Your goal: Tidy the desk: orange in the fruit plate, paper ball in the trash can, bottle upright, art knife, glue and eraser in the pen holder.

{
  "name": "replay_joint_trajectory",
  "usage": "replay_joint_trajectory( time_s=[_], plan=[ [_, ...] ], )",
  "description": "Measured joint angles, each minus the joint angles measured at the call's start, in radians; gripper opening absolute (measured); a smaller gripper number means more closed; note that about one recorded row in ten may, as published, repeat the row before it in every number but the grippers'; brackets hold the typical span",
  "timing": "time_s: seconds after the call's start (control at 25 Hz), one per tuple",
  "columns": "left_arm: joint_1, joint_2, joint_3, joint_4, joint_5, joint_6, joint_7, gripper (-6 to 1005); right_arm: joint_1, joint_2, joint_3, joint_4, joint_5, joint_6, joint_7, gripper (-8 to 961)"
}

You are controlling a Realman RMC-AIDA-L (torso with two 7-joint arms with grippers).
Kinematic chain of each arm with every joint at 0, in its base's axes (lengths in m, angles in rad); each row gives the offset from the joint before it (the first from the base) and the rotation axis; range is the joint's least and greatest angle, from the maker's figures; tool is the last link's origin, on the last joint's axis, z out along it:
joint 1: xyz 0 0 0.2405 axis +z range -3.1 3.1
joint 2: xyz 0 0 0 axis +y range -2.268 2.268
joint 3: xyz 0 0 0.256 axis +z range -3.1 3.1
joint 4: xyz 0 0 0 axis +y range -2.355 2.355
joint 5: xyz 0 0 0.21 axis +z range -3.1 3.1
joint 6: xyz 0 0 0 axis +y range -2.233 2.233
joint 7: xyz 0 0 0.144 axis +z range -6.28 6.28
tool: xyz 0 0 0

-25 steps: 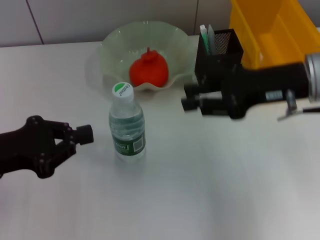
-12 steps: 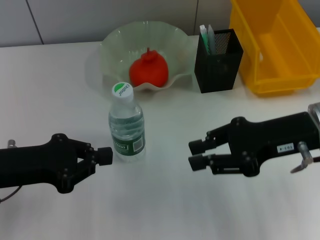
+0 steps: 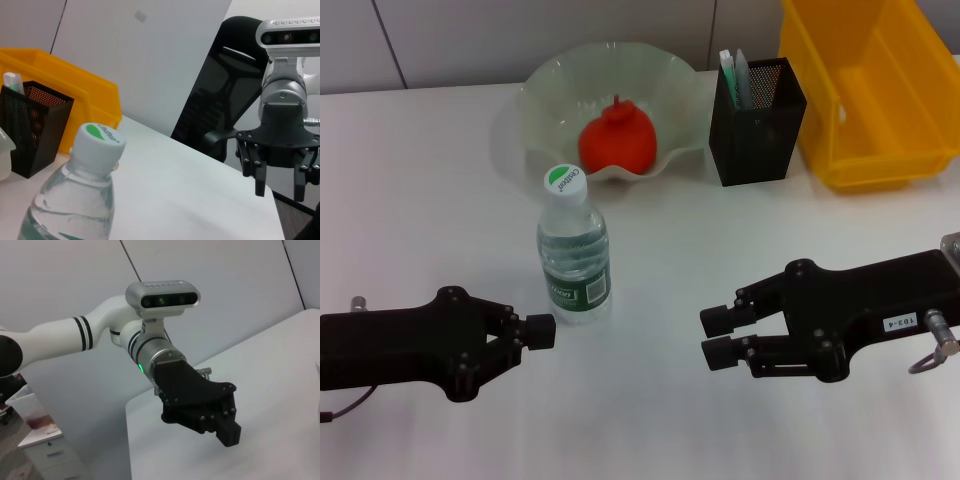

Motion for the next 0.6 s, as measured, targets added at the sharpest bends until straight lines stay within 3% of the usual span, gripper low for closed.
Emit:
replay_joint_trajectory(
  time_s=[0.6],
  plan=[
    [-0.012,-0.002,-0.004,-0.014,0.0,-0.006,0.0,102,-0.006,-0.005,-0.013,0.04,-0.006,0.01,-0.036,333]
  ],
)
